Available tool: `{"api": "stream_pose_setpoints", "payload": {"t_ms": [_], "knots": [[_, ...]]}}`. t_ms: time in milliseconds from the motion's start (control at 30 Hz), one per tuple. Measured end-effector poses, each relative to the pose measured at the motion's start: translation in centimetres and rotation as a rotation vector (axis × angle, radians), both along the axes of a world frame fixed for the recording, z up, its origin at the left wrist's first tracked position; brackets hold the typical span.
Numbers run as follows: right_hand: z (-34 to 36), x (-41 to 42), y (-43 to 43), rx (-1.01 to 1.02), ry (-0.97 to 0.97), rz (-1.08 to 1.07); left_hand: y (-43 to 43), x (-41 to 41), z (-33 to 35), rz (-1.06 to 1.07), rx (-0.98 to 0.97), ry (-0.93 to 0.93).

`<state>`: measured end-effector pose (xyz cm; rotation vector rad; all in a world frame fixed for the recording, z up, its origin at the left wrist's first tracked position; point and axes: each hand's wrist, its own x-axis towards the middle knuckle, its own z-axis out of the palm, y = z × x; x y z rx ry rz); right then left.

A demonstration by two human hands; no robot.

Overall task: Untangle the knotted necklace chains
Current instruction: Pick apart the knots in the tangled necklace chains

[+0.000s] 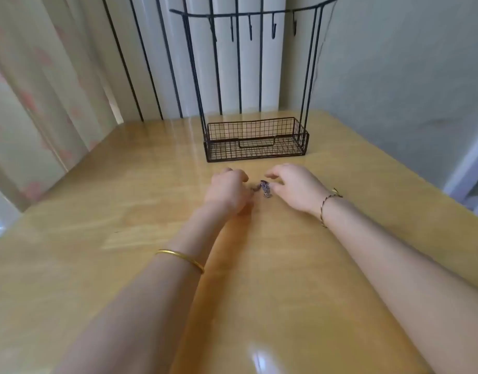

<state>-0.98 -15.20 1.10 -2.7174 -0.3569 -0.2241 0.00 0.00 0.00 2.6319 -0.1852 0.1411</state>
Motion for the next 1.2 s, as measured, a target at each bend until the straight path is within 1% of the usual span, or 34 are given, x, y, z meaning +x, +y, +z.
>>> {"api": "stream_pose_setpoints", "payload": {"t_ms": [100, 267, 333, 400, 500, 533, 633, 733, 833, 1000, 1133, 1200], "knots": [[-0.9, 0.8, -0.2, 0.048, -0.032, -0.027, -0.4, 1.0, -0.2, -0.013, 0.042, -0.026], [-1.7, 1.5, 0.1, 0.122, -0.065, -0.026, -0.7, 1.6, -0.6, -0.03, 0.027, -0.057], [-1.8, 1.6, 0.2, 0.174, -0.052, -0.01, -0.7, 1.7, -0.7, -0.05, -0.013, -0.059], [-1.4, 1.5, 0.5, 0.292, -0.014, 0.02, -0.5, 1.7, -0.2, -0.079, -0.182, -0.055], [-0.6, 1.5, 1.1, 0.538, 0.098, 0.073, 0.1, 1.4, 0.9, -0.13, -0.59, 0.054], [-0.3, 1.6, 1.3, 0.613, 0.141, 0.086, 0.4, 1.3, 1.3, -0.14, -0.675, 0.076], [0.1, 1.8, 1.2, 0.776, 0.239, 0.116, 1.2, 1.4, 1.8, -0.145, -0.803, 0.134], [0.2, 2.1, 0.8, 0.89, 0.275, 0.093, 2.0, 1.8, 1.8, -0.134, -0.904, 0.192], [0.4, 2.5, 0.6, 0.898, 0.275, 0.063, 2.7, 2.2, 1.9, -0.11, -0.889, 0.214], [0.8, 3.3, 0.9, 0.775, 0.207, 0.08, 3.7, 2.8, 2.0, -0.086, -0.889, 0.231], [0.8, 3.5, 0.5, 0.69, 0.179, 0.076, 3.8, 2.7, 2.2, -0.067, -0.832, 0.188], [0.9, 3.3, 0.6, 0.688, 0.2, 0.085, 3.5, 2.7, 2.3, -0.047, -0.799, 0.139]]}}
